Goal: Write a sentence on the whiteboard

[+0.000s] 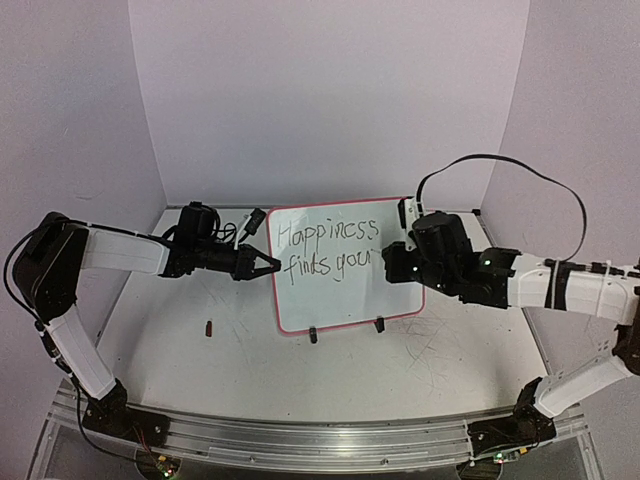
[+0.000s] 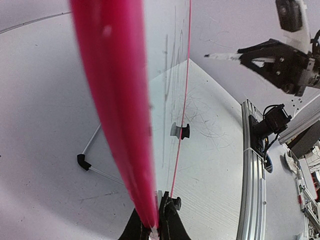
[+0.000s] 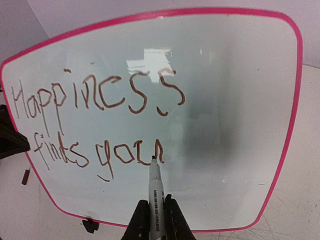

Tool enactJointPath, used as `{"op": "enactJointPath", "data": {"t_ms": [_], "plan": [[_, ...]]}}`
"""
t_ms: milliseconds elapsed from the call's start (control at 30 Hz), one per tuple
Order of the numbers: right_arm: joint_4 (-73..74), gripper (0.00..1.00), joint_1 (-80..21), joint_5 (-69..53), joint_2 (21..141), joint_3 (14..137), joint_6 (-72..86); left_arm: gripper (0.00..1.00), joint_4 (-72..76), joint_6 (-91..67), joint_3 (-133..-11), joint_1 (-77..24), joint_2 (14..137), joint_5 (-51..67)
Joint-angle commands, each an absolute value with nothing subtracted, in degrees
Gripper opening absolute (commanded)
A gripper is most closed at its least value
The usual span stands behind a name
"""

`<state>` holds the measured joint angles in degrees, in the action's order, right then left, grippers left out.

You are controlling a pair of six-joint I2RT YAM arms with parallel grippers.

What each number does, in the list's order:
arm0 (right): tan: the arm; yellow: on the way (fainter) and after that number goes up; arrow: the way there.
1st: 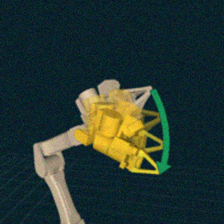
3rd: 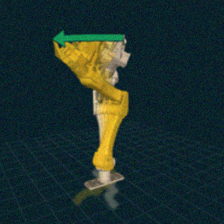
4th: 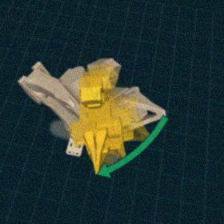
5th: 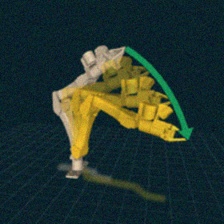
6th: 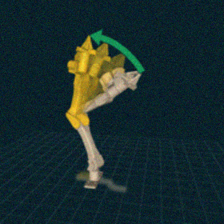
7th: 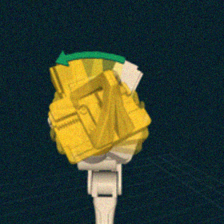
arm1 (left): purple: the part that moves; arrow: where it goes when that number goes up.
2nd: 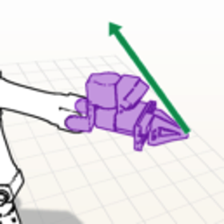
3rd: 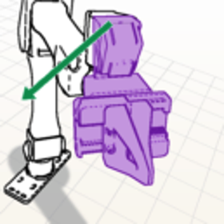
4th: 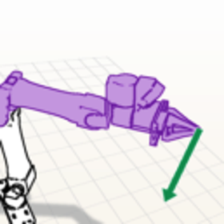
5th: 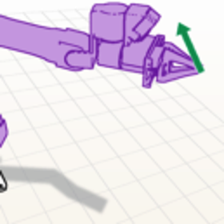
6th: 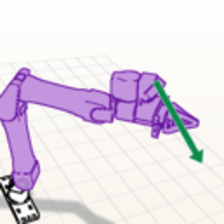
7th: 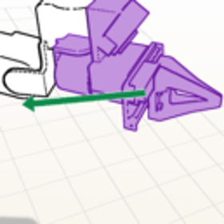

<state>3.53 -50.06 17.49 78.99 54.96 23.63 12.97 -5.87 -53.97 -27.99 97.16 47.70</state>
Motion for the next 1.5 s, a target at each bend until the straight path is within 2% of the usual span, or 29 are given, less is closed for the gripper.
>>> {"op": "enactJointPath", "data": {"t_ms": [0, 467, 933, 1467], "plan": [[0.53, 0.00, -49.90, 18.34, 71.44, 58.29, 21.19, 0.00, 8.06, -2.22, -51.74, -28.39, 96.68, 36.37], [0.55, 0.00, -49.19, 21.88, 65.87, 54.85, 15.55, 0.02, 4.70, -2.19, -50.30, -27.46, 93.30, 31.41], [-4.90, 0.00, -47.15, 6.17, 76.61, 51.37, 14.79, 0.00, 1.02, -1.51, -52.75, -27.07, 92.67, 28.69], [-3.43, 0.00, -47.02, 12.32, 78.40, 51.19, 16.48, 0.00, 0.42, -0.61, -53.57, -27.07, 93.54, 28.68]]}}
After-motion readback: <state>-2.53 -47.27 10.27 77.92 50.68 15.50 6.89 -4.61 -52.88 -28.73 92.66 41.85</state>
